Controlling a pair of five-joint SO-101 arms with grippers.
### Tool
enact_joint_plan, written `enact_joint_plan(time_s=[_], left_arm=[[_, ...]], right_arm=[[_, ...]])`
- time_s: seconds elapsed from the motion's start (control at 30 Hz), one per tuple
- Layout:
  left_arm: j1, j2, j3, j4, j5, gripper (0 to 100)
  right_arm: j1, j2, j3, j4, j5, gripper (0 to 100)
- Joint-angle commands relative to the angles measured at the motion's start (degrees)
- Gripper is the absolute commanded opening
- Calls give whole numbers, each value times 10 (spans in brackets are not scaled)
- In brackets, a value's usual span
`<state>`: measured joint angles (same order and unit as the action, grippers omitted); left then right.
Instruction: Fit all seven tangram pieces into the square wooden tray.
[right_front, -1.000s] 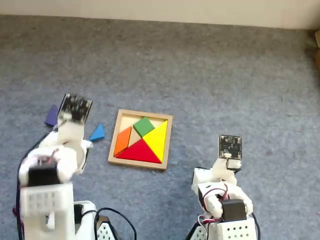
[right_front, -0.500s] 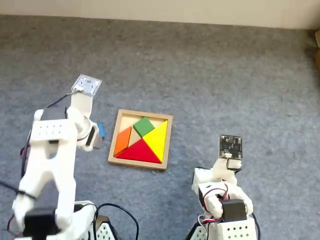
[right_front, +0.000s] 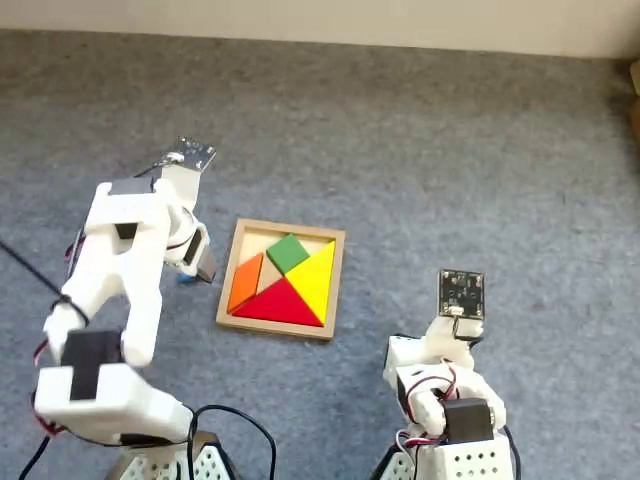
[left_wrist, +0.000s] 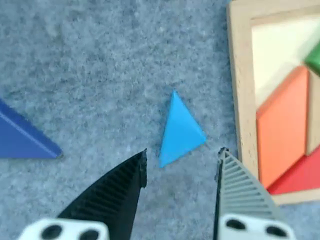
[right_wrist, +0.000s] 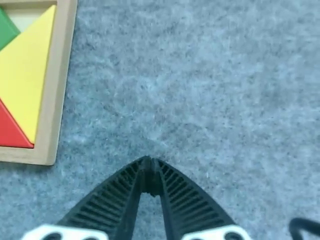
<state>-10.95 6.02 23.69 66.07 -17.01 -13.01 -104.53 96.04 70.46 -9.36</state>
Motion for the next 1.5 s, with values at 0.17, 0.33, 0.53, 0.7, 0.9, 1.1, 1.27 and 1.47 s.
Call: enact_joint_plan(time_s=[0.17, 0.33, 0.53, 0.7, 0.9, 1.1, 1.27, 1.47], left_arm=[[10, 78, -66, -13, -5, 231], [10, 89, -67, -15, -5, 230], [10, 92, -67, -15, -4, 230], [10, 92, -67, -31, -1, 230], [11, 93, -66, -40, -1, 155], [30, 86, -61, -36, -2, 70], [64, 22, -61, -6, -4, 30], [104, -66, -66, 12, -5, 39]], right_arm=[[7, -12, 73, 4, 4, 4], [7, -12, 73, 4, 4, 4], [7, -12, 73, 4, 4, 4], [7, -12, 73, 4, 4, 4], [7, -12, 73, 4, 4, 4], [7, -12, 73, 4, 4, 4], [7, -12, 73, 4, 4, 4], [7, -12, 73, 4, 4, 4]])
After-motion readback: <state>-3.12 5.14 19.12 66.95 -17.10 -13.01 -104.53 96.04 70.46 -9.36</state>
